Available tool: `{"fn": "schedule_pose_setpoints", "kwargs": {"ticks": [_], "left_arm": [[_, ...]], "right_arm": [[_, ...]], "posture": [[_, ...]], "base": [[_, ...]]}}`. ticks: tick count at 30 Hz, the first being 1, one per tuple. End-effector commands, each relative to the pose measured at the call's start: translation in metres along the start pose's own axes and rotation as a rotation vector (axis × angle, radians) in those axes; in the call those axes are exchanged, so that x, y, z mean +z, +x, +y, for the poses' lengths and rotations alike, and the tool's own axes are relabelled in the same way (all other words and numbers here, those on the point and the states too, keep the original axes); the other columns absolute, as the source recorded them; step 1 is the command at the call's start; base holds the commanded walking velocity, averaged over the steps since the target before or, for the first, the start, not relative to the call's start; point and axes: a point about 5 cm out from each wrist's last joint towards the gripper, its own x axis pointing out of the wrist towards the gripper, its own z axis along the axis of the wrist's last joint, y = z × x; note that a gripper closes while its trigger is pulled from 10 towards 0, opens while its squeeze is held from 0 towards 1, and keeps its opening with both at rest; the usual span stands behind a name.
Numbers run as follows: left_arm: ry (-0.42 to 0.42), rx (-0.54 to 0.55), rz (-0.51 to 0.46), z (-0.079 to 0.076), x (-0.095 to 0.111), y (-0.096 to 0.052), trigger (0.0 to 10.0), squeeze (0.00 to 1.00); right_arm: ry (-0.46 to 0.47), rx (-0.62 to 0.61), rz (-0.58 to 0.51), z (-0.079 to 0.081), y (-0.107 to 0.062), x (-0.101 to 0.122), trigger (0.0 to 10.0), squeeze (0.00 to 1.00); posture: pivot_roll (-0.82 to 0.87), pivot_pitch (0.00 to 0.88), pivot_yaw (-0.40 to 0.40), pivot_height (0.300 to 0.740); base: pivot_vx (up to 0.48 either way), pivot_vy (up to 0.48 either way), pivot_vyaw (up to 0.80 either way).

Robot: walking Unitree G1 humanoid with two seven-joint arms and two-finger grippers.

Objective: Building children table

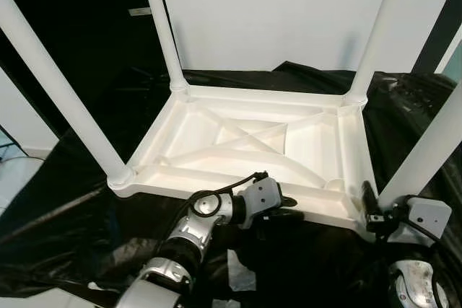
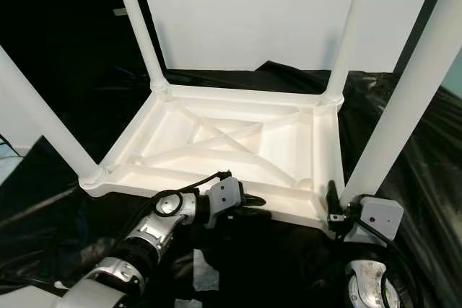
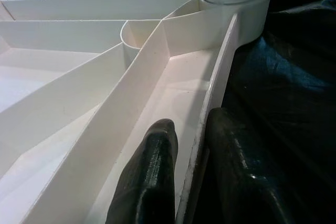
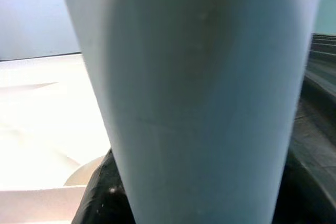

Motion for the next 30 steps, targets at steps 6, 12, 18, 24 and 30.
{"fn": "schedule_pose_setpoints", "kwargs": {"ticks": [6, 12, 18, 24, 30], "left_arm": [[-0.103, 0.155, 0.113, -0.009, -0.029, -0.002, 10.0, 0.0], [-0.103, 0.157, 0.113, -0.008, -0.029, -0.001, 10.0, 0.0], [-0.106, 0.16, 0.109, -0.009, -0.028, 0.0, 10.0, 0.0], [-0.109, 0.152, 0.11, -0.011, -0.029, 0.0, 10.0, 0.0], [-0.109, 0.152, 0.109, -0.011, -0.029, 0.0, 10.0, 0.0]], "right_arm": [[-0.025, 0.033, 0.082, 0.006, -0.003, -0.015, 10.0, 0.0], [-0.068, 0.059, 0.043, -0.002, 0.005, -0.009, 10.0, 1.0], [-0.099, 0.142, 0.024, -0.006, 0.011, -0.005, 10.0, 0.0], [-0.078, 0.468, 0.071, 0.001, 0.005, -0.005, 10.0, 0.0], [-0.099, 0.555, 0.072, -0.001, 0.003, -0.002, 10.0, 0.0]], "posture": [[-0.14, 0.0, 0.06, 0.74], [-0.15, 0.0, 0.056, 0.74], [-0.15, 0.0, 0.056, 0.74], [-0.15, 0.0, 0.056, 0.74], [-0.15, 0.0, 0.056, 0.74]], "base": [[0.0, 0.0, 0.0], [0.0, 0.0, 0.0], [0.0, 0.0, 0.0], [0.0, 0.0, 0.0], [0.0, 0.0, 0.0]]}}
